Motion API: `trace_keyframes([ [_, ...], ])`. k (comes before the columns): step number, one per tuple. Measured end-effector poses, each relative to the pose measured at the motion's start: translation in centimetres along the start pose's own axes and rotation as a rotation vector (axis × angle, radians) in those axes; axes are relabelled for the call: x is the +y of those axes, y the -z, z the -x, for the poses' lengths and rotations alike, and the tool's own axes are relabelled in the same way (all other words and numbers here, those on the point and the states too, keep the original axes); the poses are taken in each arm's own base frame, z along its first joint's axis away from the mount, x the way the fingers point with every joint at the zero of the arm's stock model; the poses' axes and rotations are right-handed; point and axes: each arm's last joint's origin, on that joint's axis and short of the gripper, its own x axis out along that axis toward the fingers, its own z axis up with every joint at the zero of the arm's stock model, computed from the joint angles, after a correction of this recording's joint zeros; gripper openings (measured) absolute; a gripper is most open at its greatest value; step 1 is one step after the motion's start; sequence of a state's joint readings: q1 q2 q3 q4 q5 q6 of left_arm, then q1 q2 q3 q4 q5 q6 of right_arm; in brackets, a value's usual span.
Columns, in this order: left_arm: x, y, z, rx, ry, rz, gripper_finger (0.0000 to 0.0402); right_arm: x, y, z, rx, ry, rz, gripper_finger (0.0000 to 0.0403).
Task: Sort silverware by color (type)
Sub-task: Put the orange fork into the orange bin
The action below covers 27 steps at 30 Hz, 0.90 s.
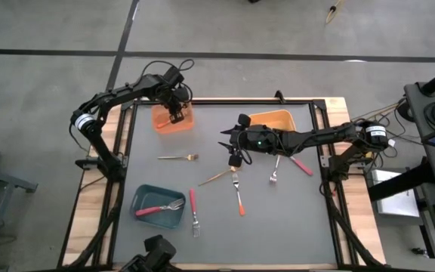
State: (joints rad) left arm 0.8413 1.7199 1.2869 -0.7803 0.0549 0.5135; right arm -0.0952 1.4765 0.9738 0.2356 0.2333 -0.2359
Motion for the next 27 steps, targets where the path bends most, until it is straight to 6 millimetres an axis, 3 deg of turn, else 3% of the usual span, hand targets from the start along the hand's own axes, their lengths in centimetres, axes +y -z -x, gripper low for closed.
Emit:
trace_keyframes([
  [7, 0.1, -0.2, -0.5, -0.011, -0.005, 0.031, 0.0015, 0.0, 0.0, 0.0, 0.001, 0.0, 0.0, 0.0173],
  [17, 0.3, 0.1, -4.7, 0.091, 0.047, 0.039, 0.0016, 0.1, 0.2, 0.0, 0.023, -0.004, 0.006, 0.0173],
  [27, 0.5, -0.3, -4.7, 0.061, 0.03, 0.037, 0.0019, 0.0, 0.2, 0.0, 0.022, -0.003, 0.008, 0.0173],
])
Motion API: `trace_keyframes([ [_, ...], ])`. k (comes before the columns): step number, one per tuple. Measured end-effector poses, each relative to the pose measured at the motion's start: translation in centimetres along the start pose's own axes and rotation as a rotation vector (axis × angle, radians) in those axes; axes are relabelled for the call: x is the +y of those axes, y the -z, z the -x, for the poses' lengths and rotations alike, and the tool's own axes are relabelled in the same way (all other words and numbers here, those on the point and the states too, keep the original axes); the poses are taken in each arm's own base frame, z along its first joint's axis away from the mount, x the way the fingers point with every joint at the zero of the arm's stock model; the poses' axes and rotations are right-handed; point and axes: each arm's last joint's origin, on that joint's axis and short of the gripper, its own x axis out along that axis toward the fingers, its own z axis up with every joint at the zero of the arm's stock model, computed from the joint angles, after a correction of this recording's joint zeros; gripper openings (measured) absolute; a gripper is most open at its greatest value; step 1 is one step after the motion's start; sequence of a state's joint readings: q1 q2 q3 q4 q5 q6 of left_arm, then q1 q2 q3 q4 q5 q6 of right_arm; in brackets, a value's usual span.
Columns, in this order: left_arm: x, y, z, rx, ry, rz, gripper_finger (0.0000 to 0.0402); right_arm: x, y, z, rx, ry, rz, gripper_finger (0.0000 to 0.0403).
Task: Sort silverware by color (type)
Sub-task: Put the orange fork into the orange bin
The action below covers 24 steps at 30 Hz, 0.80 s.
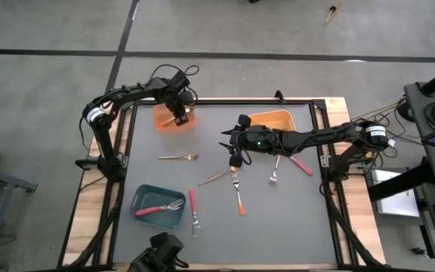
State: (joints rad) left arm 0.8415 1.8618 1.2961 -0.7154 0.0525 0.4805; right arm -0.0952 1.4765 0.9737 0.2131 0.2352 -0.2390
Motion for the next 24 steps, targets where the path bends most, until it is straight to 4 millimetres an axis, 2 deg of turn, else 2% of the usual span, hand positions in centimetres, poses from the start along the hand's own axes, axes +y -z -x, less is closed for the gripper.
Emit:
trace_keyframes([
  [11, 0.0, 0.1, 0.6, 0.002, -0.018, 0.001, 0.009, 0.0, 0.0, 0.0, 0.0, 0.0, -0.002, 0.0173],
  [19, -0.4, 0.0, 5.0, -0.112, -0.067, 0.116, 0.0105, 0.0, 0.0, 0.0, 0.001, 0.0, -0.095, 0.0173],
  [24, -2.6, 0.1, 7.9, -0.228, -0.069, 0.191, 0.0103, 0.0, -0.1, 0.2, 0.003, -0.005, -0.214, 0.0173],
])
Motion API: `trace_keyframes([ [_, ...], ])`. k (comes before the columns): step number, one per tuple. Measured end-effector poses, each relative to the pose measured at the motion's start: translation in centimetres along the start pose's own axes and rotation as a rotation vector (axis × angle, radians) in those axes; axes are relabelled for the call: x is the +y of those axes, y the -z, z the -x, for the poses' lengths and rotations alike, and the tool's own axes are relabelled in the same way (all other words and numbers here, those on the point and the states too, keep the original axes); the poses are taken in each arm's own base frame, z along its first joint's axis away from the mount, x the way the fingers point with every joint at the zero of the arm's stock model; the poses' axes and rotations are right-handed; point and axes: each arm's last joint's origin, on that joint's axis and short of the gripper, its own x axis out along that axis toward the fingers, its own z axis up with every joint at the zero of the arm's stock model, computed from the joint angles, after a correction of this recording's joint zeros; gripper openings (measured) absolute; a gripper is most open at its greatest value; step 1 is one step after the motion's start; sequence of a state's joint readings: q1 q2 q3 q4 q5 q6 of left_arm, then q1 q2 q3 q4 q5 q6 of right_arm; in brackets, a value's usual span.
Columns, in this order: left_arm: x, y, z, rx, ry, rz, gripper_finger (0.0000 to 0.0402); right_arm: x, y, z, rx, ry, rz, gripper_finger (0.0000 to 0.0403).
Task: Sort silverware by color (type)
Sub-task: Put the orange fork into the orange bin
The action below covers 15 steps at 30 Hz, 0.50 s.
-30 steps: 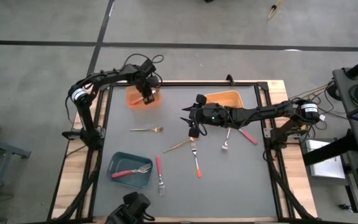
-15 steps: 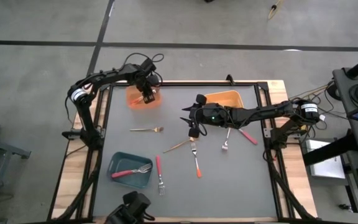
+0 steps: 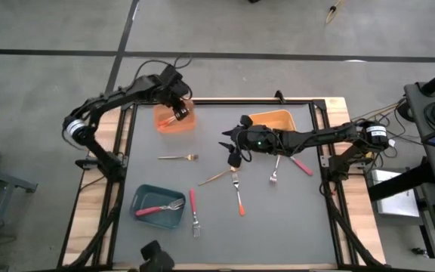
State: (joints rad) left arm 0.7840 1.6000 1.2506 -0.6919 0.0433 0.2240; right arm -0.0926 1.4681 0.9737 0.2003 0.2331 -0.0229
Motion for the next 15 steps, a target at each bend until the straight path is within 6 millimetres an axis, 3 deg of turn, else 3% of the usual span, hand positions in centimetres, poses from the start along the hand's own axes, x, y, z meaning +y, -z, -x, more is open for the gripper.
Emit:
trace_keyframes([
  [10, -8.8, 2.5, 3.7, -0.408, 0.142, 0.002, 0.0102, 0.3, -1.4, 0.8, 0.121, -0.024, -0.182, 0.0173],
  [15, -12.8, 4.5, 4.6, -0.513, 0.204, -0.007, 0.0102, 1.1, -2.3, 0.5, 0.209, -0.061, -0.243, 0.0173],
])
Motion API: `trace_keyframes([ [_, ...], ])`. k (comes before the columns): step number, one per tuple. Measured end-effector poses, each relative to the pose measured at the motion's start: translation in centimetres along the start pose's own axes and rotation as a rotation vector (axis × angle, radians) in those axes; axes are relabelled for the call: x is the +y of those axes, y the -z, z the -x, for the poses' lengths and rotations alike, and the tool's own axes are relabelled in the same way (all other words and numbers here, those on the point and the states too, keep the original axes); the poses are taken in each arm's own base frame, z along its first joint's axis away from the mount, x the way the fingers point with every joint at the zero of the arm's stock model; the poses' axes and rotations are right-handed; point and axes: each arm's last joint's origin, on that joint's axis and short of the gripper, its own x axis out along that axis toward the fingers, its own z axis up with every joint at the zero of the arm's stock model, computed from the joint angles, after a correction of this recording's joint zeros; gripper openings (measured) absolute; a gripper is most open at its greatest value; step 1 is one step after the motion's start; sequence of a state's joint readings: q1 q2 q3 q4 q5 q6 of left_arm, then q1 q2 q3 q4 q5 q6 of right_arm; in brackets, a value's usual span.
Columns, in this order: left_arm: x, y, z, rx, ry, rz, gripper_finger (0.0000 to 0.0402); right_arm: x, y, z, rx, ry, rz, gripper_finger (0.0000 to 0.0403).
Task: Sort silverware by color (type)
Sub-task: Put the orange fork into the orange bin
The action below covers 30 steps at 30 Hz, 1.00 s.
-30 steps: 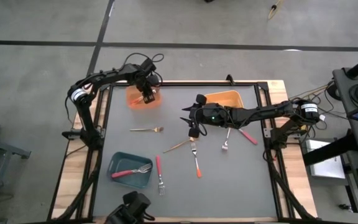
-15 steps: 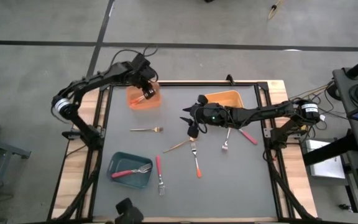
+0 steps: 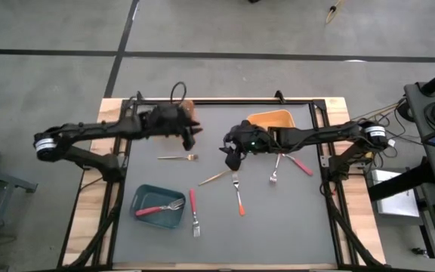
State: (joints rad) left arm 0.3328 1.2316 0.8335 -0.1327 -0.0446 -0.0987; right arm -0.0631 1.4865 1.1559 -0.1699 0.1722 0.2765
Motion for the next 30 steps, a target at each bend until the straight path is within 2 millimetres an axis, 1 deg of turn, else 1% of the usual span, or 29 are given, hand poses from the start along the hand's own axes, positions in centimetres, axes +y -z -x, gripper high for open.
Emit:
trace_keyframes([
  [3, -1.9, 0.8, 0.6, -0.014, -0.007, -0.036, 0.0102, 0.5, -0.5, 0.1, 0.067, 0.002, -0.039, 0.0173],
  [6, -3.2, 1.4, 0.9, -0.024, -0.05, -0.079, 0.0102, 1.1, -0.6, 0.2, 0.159, -0.019, -0.077, 0.0173],
  [9, -3.7, 1.4, 1.1, -0.042, -0.1, -0.116, 0.0102, 1.8, -0.1, 0.2, 0.272, -0.031, -0.092, 0.0173],
  [13, -3.7, 1.3, 1.1, -0.048, -0.127, -0.166, 0.0102, 2.3, 0.7, 0.2, 0.413, 0.007, -0.144, 0.0169],
  [18, -3.6, 1.1, 1.2, -0.054, -0.134, -0.27, 0.0102, 2.2, 2.4, 0.3, 0.592, 0.046, -0.261, 0.0153],
  [23, -3.7, 0.7, 1.2, -0.079, -0.136, -0.331, 0.0102, 1.8, 4.7, 0.6, 0.744, 0.098, -0.366, 0.0136],
  [26, -3.7, 0.6, 1.2, -0.084, -0.139, -0.386, 0.0102, 1.8, 6.0, 1.0, 0.835, 0.151, -0.398, 0.0128],
  [30, -3.7, 0.7, 1.2, -0.082, -0.139, -0.398, 0.0102, 1.7, 8.0, 1.8, 0.963, 0.22, -0.401, 0.012],
])
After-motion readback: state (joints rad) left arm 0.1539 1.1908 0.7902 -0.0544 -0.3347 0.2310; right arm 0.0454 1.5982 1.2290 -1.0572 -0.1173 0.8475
